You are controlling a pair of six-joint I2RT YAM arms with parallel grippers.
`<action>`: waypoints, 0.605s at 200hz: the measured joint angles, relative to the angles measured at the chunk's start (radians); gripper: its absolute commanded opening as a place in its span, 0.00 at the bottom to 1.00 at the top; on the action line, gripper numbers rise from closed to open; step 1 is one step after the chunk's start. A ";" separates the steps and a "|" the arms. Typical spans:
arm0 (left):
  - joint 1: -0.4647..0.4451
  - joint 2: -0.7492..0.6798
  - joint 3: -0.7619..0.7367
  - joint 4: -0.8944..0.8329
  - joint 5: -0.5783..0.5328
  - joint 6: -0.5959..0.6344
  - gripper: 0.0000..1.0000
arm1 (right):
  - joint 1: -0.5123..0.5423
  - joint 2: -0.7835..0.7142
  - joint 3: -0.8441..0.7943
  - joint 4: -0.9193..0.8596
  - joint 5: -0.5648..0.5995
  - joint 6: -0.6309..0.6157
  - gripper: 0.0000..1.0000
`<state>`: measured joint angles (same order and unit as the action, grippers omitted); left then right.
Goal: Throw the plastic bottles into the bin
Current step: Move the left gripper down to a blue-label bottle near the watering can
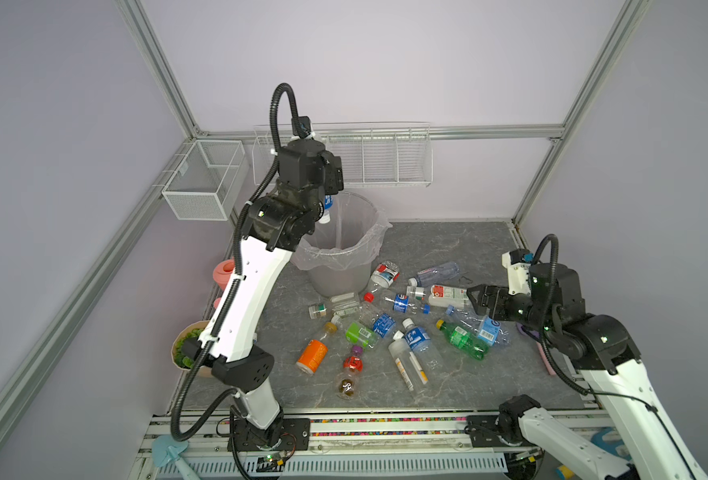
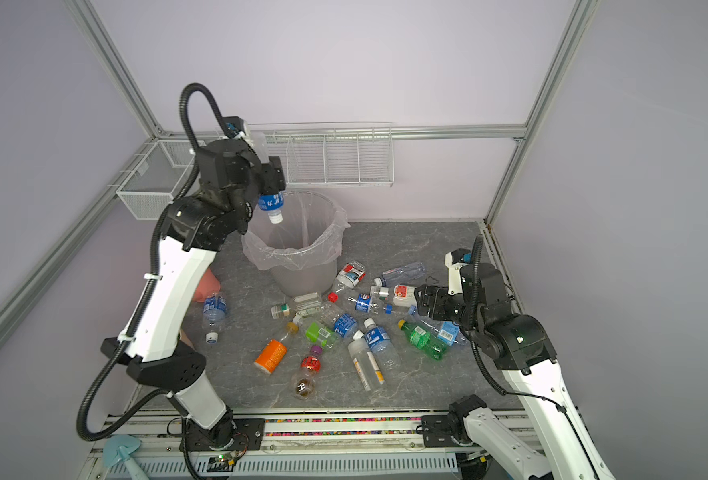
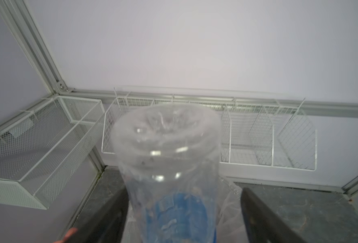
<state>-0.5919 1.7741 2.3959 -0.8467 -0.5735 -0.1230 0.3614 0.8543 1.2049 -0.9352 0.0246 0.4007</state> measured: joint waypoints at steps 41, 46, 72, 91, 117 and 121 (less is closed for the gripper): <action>0.009 -0.001 -0.046 -0.050 0.015 -0.005 0.99 | 0.000 -0.019 0.008 0.000 -0.005 -0.001 0.88; 0.009 -0.027 -0.069 -0.046 0.018 -0.007 0.99 | 0.000 -0.022 0.008 0.000 -0.006 -0.001 0.88; 0.009 -0.214 -0.195 -0.013 0.021 -0.027 0.99 | 0.000 -0.025 0.008 0.001 -0.015 0.000 0.89; 0.008 -0.372 -0.311 0.013 0.003 -0.056 1.00 | 0.000 -0.026 0.002 0.008 -0.022 0.000 0.89; 0.010 -0.591 -0.563 0.018 -0.066 -0.132 0.98 | 0.000 -0.032 -0.022 0.018 -0.027 0.000 0.88; 0.010 -0.622 -0.607 0.010 -0.080 -0.149 0.98 | 0.000 -0.033 -0.026 0.019 -0.027 0.000 0.88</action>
<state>-0.5823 1.1522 1.7889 -0.8368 -0.6537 -0.2718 0.3614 0.8215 1.1790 -0.9165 -0.0029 0.4007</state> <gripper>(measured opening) 0.989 0.884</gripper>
